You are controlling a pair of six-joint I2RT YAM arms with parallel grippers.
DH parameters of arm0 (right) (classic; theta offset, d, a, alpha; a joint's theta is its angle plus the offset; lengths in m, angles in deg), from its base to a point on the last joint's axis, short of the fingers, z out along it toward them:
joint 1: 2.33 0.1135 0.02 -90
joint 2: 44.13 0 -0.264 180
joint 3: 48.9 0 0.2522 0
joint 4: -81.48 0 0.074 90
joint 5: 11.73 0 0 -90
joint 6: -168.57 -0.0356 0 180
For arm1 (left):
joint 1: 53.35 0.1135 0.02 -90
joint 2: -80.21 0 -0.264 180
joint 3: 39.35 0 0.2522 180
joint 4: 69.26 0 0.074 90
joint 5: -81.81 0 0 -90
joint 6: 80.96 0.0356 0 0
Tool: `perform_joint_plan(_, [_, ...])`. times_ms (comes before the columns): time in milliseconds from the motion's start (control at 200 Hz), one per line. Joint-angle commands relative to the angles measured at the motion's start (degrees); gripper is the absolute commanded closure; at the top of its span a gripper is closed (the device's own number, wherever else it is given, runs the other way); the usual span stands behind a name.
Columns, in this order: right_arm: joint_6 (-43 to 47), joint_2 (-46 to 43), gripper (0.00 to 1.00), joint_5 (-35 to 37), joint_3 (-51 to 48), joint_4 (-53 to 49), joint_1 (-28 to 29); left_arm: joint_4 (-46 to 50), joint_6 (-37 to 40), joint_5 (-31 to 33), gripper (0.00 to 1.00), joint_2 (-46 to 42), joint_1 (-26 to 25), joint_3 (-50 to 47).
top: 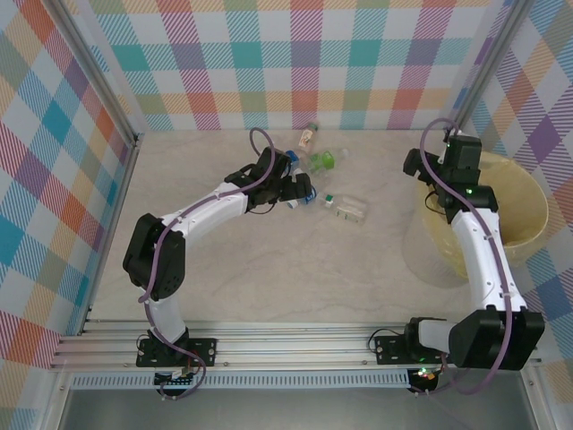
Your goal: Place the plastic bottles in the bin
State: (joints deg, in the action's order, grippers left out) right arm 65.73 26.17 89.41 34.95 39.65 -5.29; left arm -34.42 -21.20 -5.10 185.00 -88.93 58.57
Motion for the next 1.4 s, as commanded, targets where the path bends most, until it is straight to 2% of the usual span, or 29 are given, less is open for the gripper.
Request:
perform_joint_plan(0, [4.3,-3.3,0.00,3.0,0.5,0.5,-0.9,1.4,0.3,1.9,0.00,-1.6,-0.2,-0.7])
perform_joint_plan(115, [4.1,-6.1,0.00,0.3,4.1,-4.5,-0.9,-0.1,0.4,-0.2,0.00,-2.0,0.1,-1.2])
perform_joint_plan(190, [2.2,-8.2,0.00,-7.1,6.6,-6.8,-0.8,-2.9,0.4,-2.2,0.00,-2.8,0.3,-2.5])
perform_joint_plan(280, [0.0,-10.0,0.00,-19.6,7.8,-7.1,0.3,-3.8,0.1,-2.4,0.00,-2.7,0.5,-2.9])
perform_joint_plan(340, [-1.1,-10.1,0.00,-27.8,7.4,-5.6,2.9,-2.8,0.3,-2.1,0.00,-1.5,0.7,-2.1])
perform_joint_plan(380, [-1.2,-9.8,0.00,-29.7,6.9,-4.7,5.7,-2.4,1.4,-2.5,0.00,-0.6,0.9,-1.5])
perform_joint_plan(460, [1.8,-8.4,0.00,-28.5,6.5,-4.1,12.0,-2.9,6.1,-3.4,0.00,1.2,1.0,-0.7])
perform_joint_plan(535, [3.4,-6.6,0.00,-22.6,6.1,-4.3,16.5,-2.8,12.3,-3.2,0.00,3.5,1.0,0.5])
perform_joint_plan(755, [-1.5,-6.9,0.00,-18.0,2.4,-2.2,17.0,-2.4,25.8,-3.3,0.11,11.0,1.1,4.3])
perform_joint_plan(845, [-1.8,-8.4,0.00,-17.4,0.9,-1.6,16.9,-0.3,30.0,-3.9,0.20,14.7,1.1,7.8])
perform_joint_plan(1070, [-1.5,-10.2,0.00,-15.9,0.1,-2.7,16.9,0.3,33.3,-4.1,0.43,19.7,1.6,11.6])
perform_joint_plan(1395, [-2.1,-9.0,0.00,-16.7,0.2,-2.1,16.9,1.6,33.8,-0.4,0.50,22.8,1.6,11.9])
